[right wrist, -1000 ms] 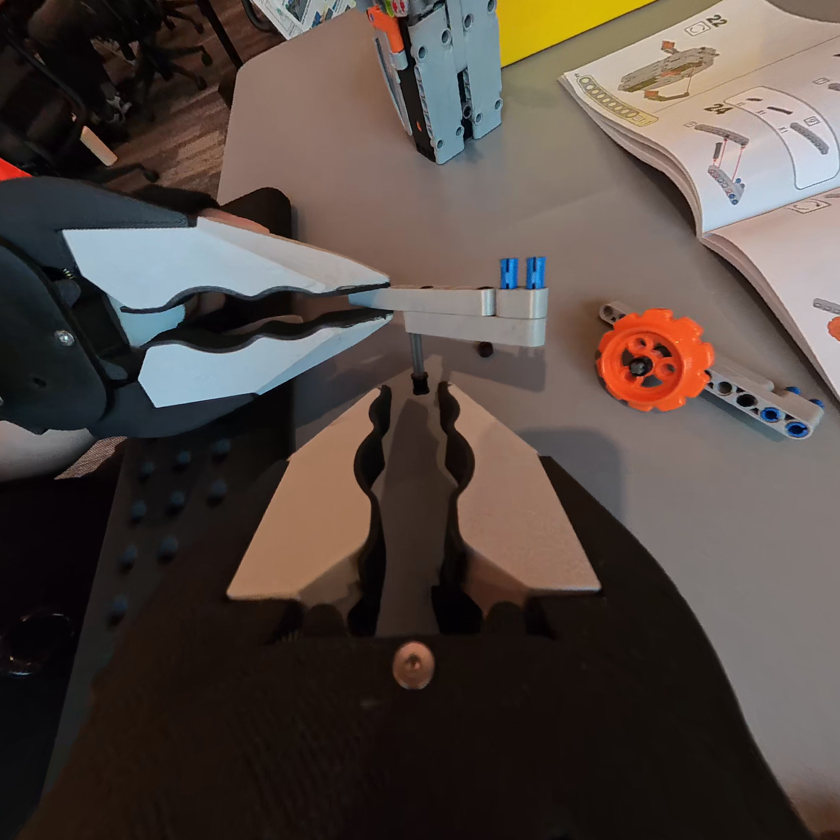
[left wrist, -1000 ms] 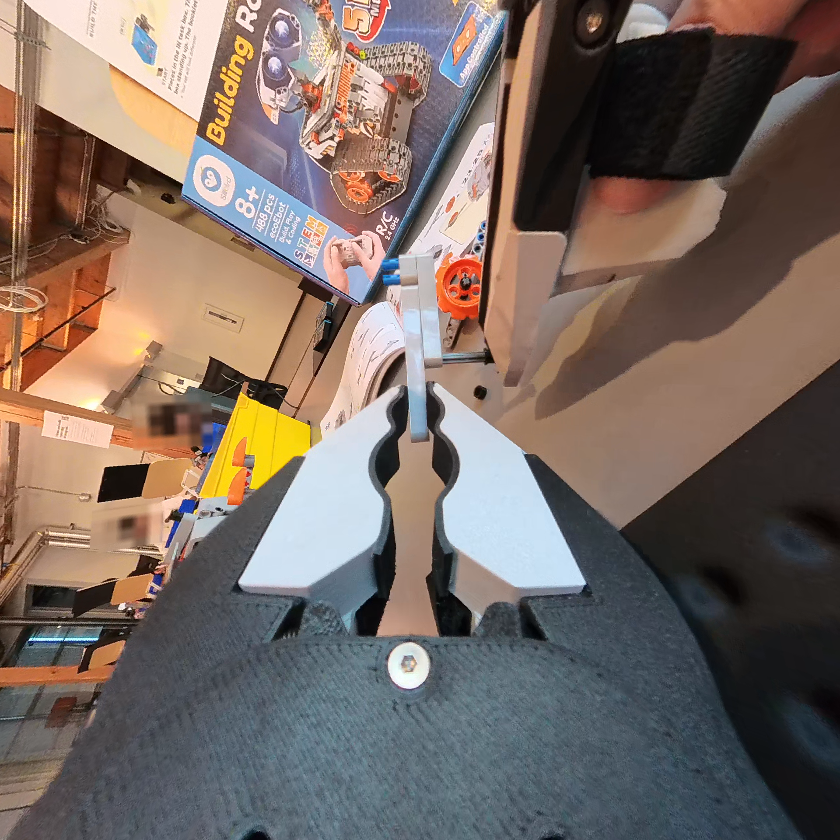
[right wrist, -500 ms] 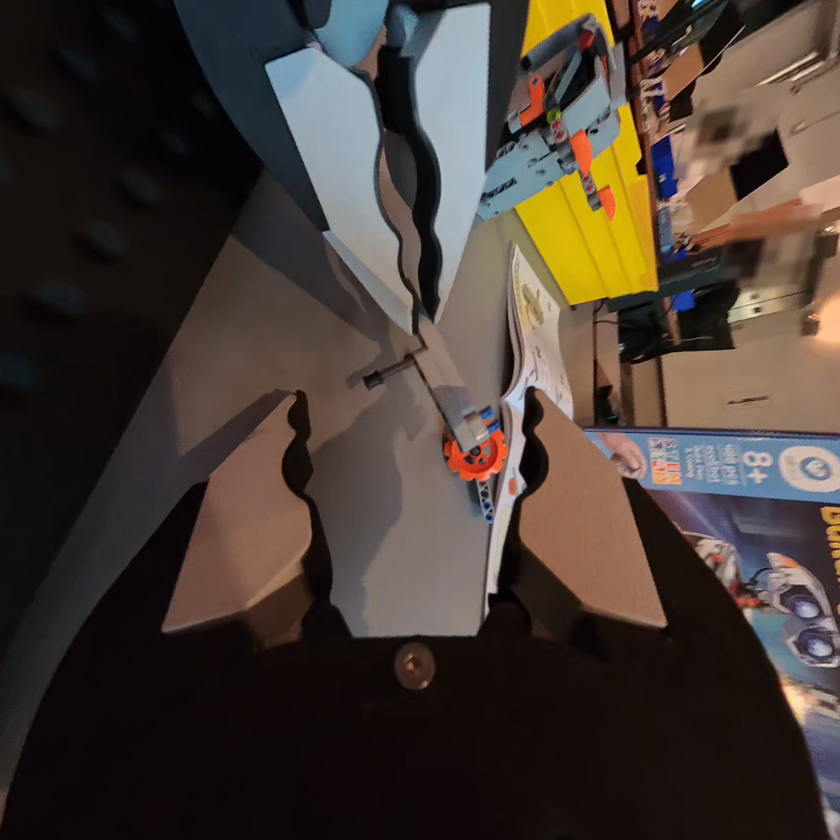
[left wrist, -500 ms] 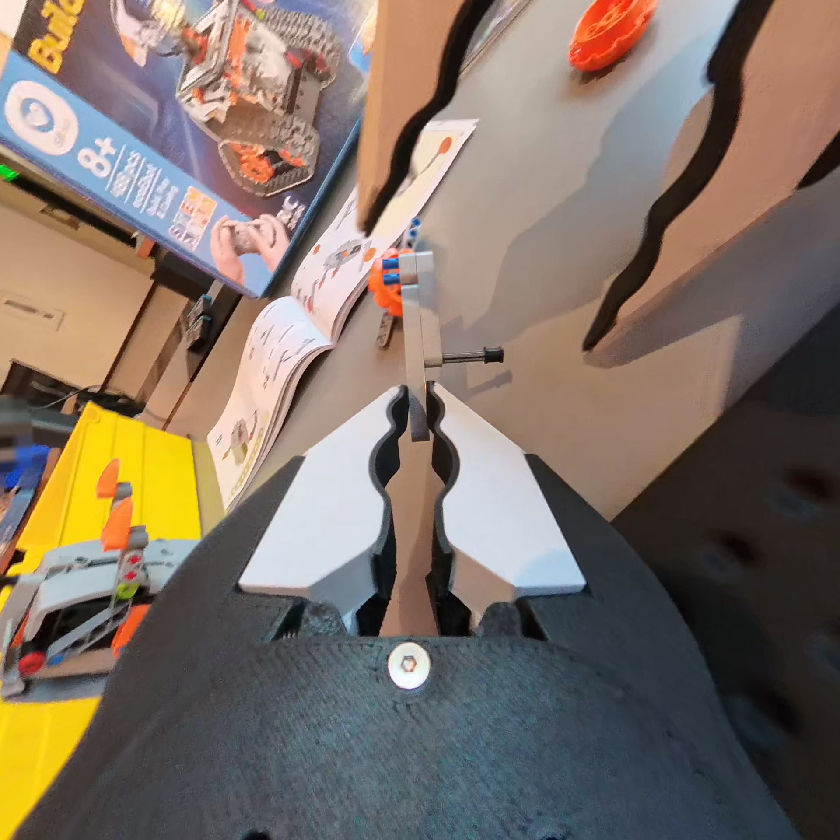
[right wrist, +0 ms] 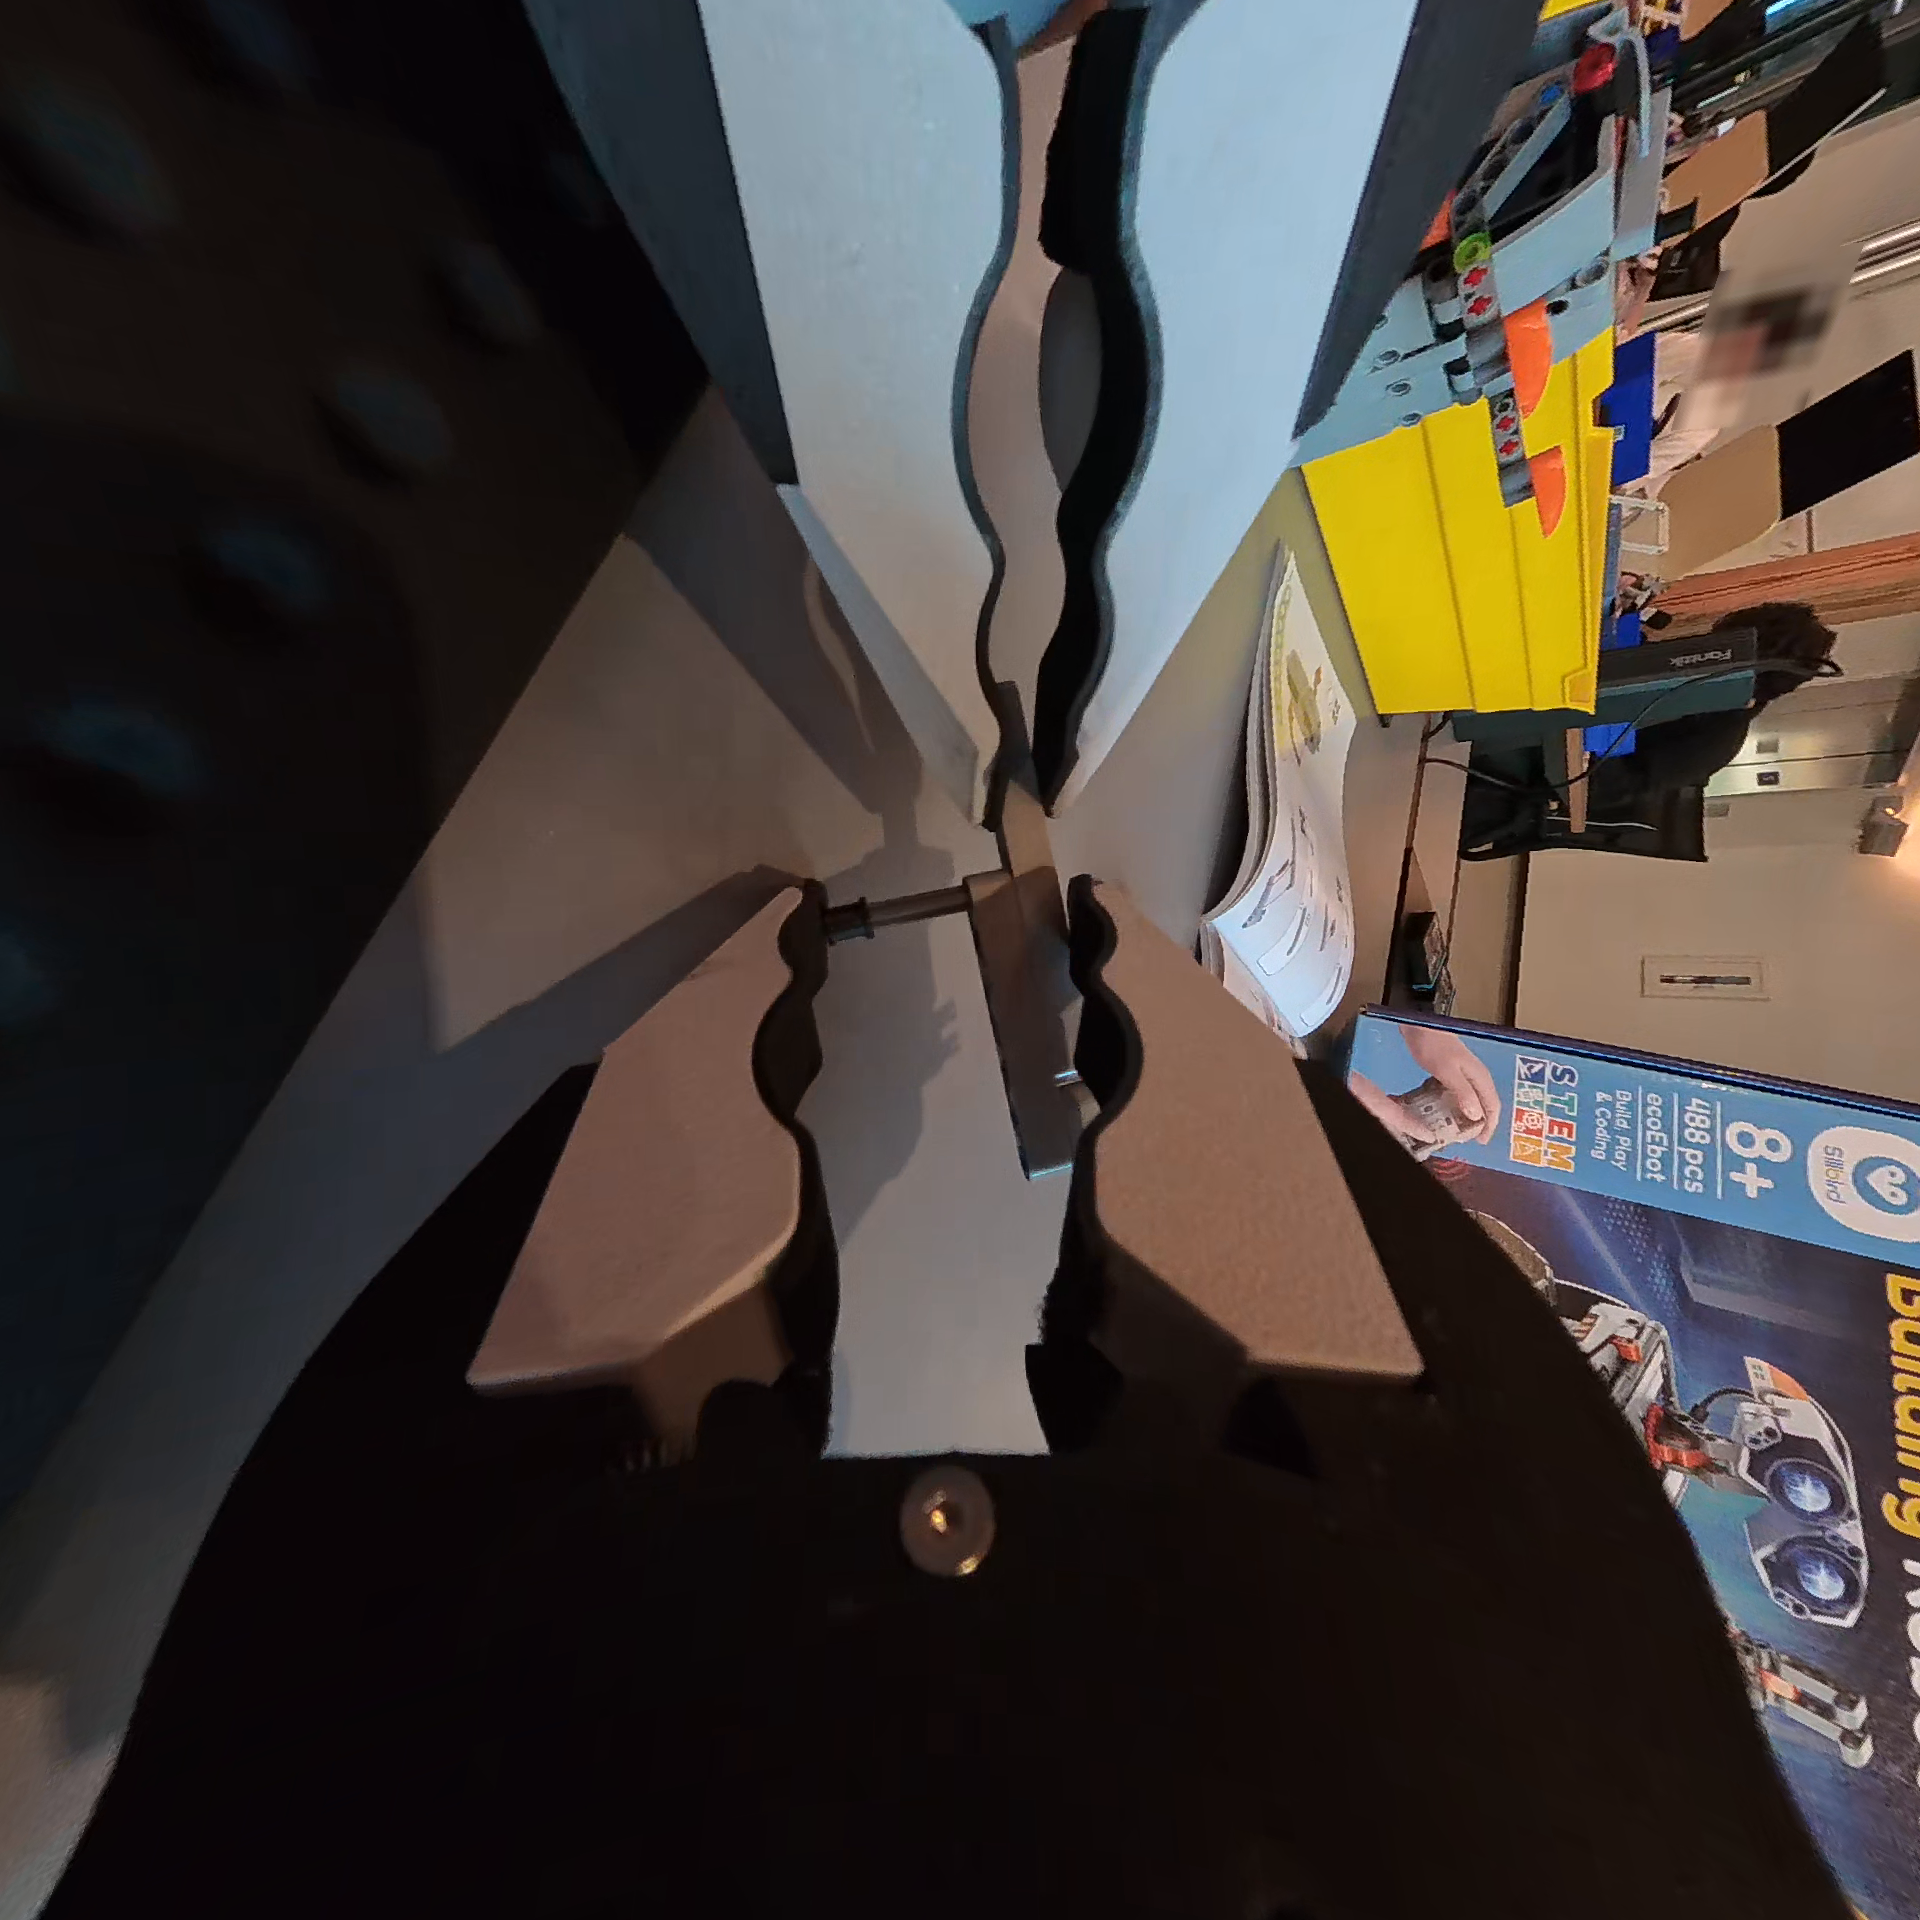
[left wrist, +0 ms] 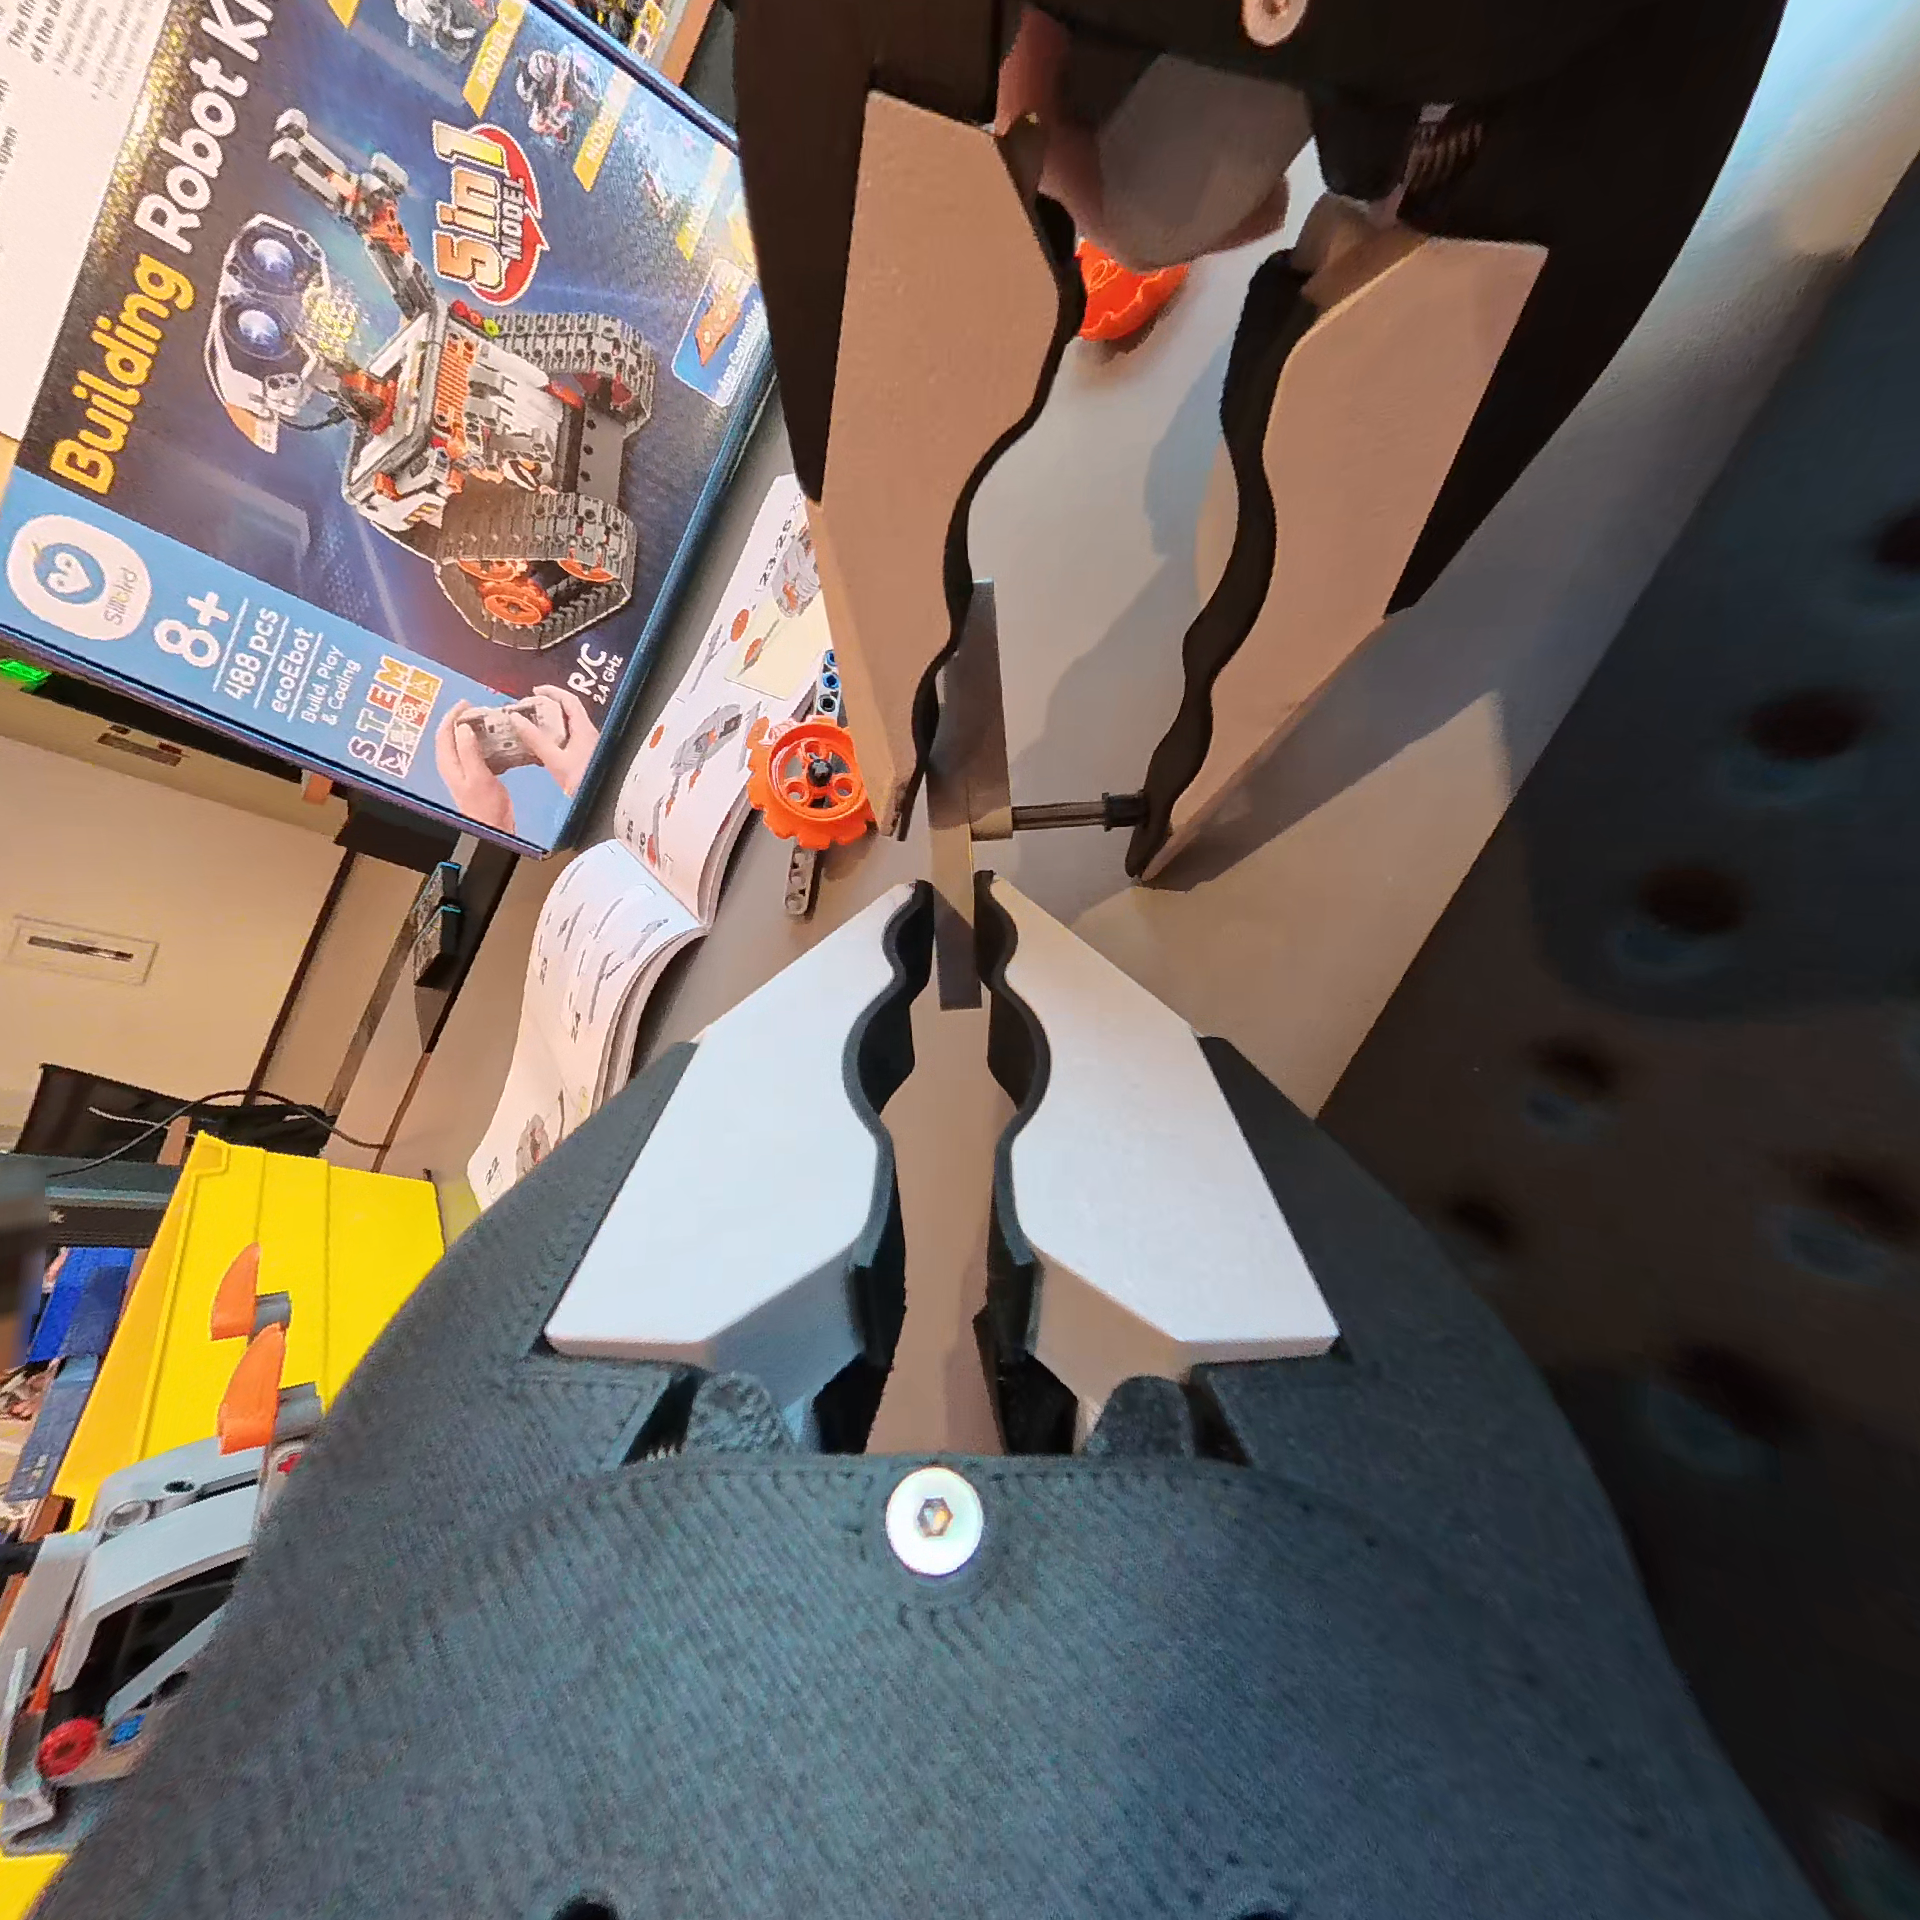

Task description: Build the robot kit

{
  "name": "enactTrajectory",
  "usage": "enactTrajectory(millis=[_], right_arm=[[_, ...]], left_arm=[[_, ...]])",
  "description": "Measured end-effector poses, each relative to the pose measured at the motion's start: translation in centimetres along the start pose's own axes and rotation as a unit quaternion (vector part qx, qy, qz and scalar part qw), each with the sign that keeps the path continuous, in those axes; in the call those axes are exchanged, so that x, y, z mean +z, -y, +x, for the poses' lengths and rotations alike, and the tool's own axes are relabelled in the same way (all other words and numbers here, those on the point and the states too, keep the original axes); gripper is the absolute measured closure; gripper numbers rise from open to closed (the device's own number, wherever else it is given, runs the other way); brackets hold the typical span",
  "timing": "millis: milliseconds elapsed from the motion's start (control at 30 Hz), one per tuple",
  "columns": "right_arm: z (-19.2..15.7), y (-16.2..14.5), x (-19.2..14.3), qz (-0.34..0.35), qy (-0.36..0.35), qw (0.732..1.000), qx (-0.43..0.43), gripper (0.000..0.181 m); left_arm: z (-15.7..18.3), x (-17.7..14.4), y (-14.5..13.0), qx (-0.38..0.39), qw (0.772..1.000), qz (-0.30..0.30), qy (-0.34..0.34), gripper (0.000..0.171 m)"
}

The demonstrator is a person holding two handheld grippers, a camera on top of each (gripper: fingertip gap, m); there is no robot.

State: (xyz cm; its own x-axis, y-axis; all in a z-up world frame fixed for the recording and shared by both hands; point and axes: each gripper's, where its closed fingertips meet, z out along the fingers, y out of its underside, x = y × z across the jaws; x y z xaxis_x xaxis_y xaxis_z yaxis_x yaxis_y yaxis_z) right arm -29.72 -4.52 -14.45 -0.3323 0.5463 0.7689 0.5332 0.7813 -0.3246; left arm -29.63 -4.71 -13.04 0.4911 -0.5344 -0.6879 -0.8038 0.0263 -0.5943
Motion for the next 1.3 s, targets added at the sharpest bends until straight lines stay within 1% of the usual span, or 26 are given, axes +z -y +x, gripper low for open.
enactTrajectory(millis=[233, 400, 667, 800, 900, 1067, 1200, 1300], right_arm=[[-0.1, 0.1, 0.0, -0.005, 0.003, 1.000, -0.005, 0.137], [-0.2, 0.0, 0.1, -0.005, 0.012, 1.000, 0.007, 0.140], [-0.3, 0.0, 0.1, 0.003, 0.022, 0.999, 0.028, 0.139], [-0.7, 0.0, -0.4, 0.017, 0.041, 0.998, 0.042, 0.139], [-1.1, -0.1, -0.8, 0.031, 0.069, 0.995, 0.071, 0.139], [-1.3, 0.2, -1.9, 0.070, 0.116, 0.980, 0.149, 0.136], [-1.4, 0.0, -2.4, 0.090, 0.148, 0.964, 0.200, 0.140], [-2.0, -0.2, -2.4, 0.088, 0.168, 0.959, 0.210, 0.140]], left_arm=[[0.0, -0.1, 0.1, 0.001, 1.000, 0.002, 0.002, 0.166], [0.3, -0.1, 0.1, 0.002, 1.000, 0.000, -0.002, 0.165], [0.3, -0.1, 0.1, -0.006, 1.000, 0.001, -0.007, 0.165], [0.6, 0.0, 0.2, -0.028, 0.999, 0.008, -0.039, 0.165], [1.1, 0.1, 0.4, -0.056, 0.994, 0.016, -0.087, 0.165], [1.2, -0.2, 1.3, -0.134, 0.974, 0.035, -0.182, 0.165], [1.5, 0.2, 1.6, -0.138, 0.967, 0.042, -0.209, 0.165], [2.0, 0.4, 1.5, -0.129, 0.968, 0.033, -0.214, 0.165]])
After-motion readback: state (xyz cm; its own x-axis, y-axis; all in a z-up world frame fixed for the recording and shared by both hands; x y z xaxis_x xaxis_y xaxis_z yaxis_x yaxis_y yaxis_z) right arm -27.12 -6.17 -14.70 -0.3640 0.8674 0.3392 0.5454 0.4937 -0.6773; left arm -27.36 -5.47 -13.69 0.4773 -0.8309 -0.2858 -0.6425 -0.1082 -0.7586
